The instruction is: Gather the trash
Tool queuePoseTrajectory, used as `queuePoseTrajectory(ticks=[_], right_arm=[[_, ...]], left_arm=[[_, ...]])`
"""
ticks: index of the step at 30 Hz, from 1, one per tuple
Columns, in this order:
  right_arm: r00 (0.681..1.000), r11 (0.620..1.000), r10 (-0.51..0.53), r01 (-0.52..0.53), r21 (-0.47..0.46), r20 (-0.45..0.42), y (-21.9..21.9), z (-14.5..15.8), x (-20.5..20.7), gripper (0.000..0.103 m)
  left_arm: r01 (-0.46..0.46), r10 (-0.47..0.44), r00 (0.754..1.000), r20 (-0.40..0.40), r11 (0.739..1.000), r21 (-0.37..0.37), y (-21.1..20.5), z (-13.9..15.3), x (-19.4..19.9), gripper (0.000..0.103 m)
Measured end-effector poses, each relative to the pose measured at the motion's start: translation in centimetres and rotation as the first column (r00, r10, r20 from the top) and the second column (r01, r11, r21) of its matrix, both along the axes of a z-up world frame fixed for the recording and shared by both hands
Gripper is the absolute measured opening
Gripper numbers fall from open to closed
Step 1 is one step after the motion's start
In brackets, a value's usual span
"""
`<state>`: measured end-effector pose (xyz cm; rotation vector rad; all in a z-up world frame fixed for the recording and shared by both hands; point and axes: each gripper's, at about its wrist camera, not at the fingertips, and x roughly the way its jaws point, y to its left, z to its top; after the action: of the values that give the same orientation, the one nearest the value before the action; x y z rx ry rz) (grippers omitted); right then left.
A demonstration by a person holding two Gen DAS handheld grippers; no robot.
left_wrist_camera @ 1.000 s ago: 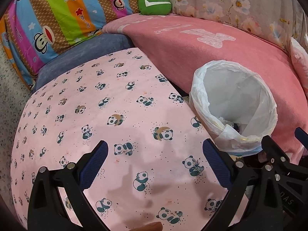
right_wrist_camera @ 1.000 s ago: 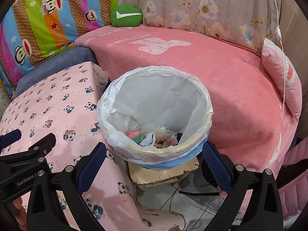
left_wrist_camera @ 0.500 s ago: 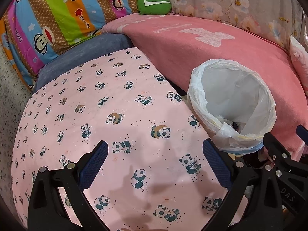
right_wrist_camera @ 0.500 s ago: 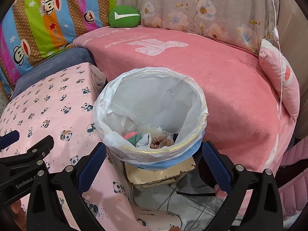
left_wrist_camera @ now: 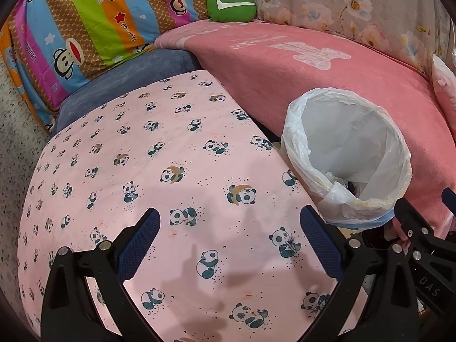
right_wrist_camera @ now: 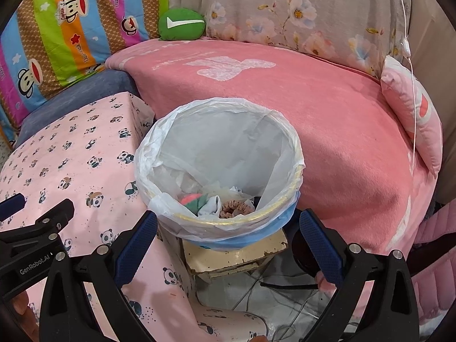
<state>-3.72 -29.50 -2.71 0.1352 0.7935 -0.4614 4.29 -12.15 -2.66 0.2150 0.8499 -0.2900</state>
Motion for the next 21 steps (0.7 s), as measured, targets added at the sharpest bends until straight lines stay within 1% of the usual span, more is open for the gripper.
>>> queuePoseTrajectory(ticks=[17,21], right_arm=[[1.0,1.0,-0.002,0.002,0.001,-0.002,0.12,-0.3,-0.07,0.096],[1.0,1.0,-0.005,0.005,-0.001,0.001,0.24,-0.33,-0.14,0.096]], left_arm=[[-0.001,0.001,1.0,0.003,1.0,-0.001,0.06,0.02,-0.11,0.094],[0.001,-0.001,1.0,0.001,1.0,-0.014,-0.13,0.18,-0.16,0.094]])
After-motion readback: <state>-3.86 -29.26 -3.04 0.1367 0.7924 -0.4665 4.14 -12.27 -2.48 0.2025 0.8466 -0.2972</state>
